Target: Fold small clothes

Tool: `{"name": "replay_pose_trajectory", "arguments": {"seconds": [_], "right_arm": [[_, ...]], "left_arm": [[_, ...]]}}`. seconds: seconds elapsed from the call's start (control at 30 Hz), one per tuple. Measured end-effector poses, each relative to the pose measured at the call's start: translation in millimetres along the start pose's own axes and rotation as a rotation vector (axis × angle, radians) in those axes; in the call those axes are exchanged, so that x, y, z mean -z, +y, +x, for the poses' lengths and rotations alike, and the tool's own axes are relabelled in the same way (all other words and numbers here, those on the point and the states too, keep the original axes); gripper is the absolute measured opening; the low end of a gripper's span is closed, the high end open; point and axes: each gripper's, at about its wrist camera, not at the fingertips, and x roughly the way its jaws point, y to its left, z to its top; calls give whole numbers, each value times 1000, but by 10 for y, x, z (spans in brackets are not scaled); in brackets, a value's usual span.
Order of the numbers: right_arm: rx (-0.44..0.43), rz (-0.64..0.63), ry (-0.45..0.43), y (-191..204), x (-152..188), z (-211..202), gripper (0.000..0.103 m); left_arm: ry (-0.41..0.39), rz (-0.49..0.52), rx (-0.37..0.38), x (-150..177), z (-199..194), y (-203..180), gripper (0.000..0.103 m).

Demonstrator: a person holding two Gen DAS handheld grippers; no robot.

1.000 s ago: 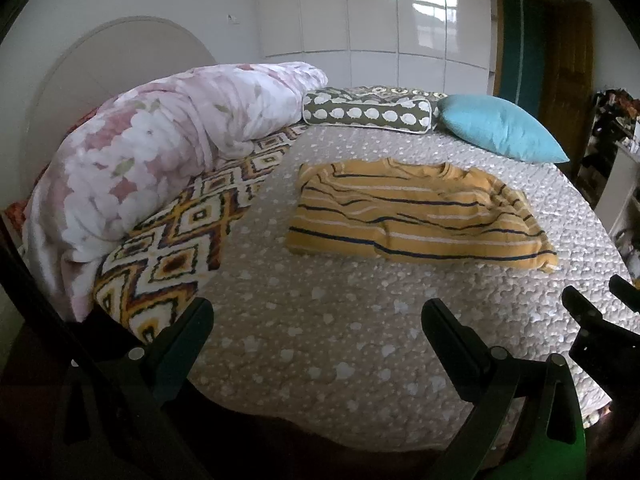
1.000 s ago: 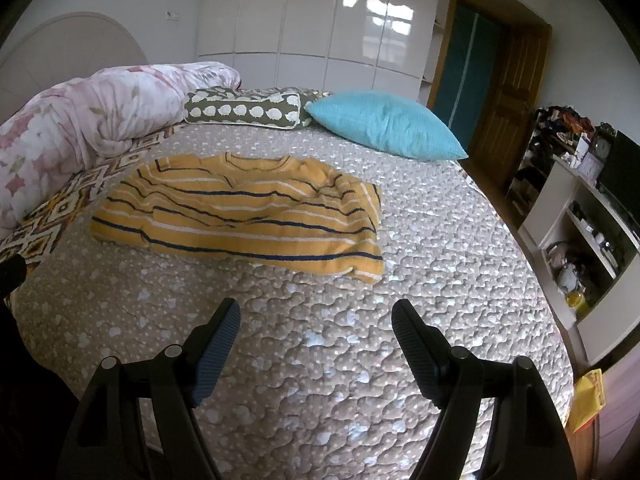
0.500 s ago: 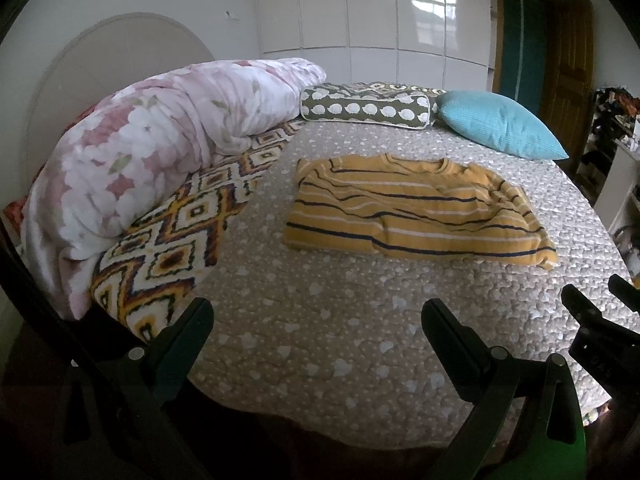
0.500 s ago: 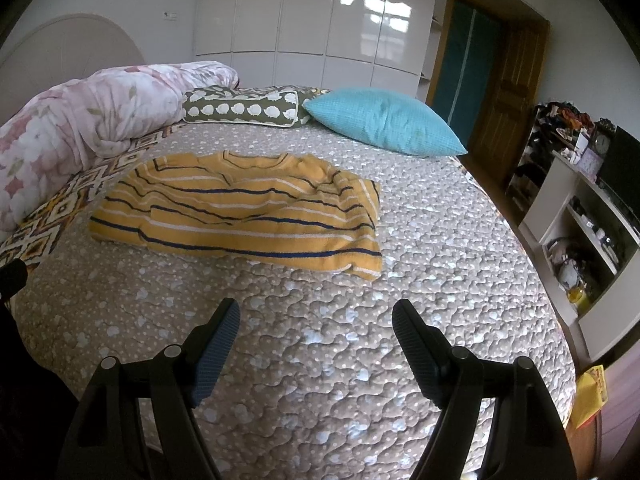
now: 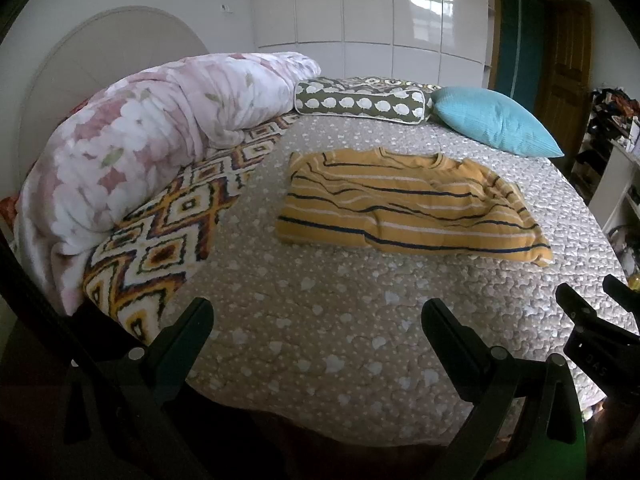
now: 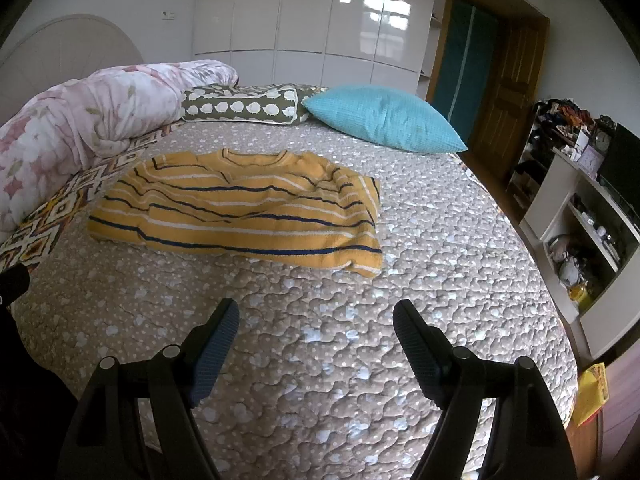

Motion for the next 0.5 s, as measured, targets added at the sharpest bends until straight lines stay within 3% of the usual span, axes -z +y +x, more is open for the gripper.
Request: {"name": "replay_pose_trajectory", "arguments": {"seconds": [0.5], "right_arm": [[-4, 3, 11, 9, 24, 37, 83]], "left_arm": [[7, -3, 0, 29, 37, -54, 103]]}}
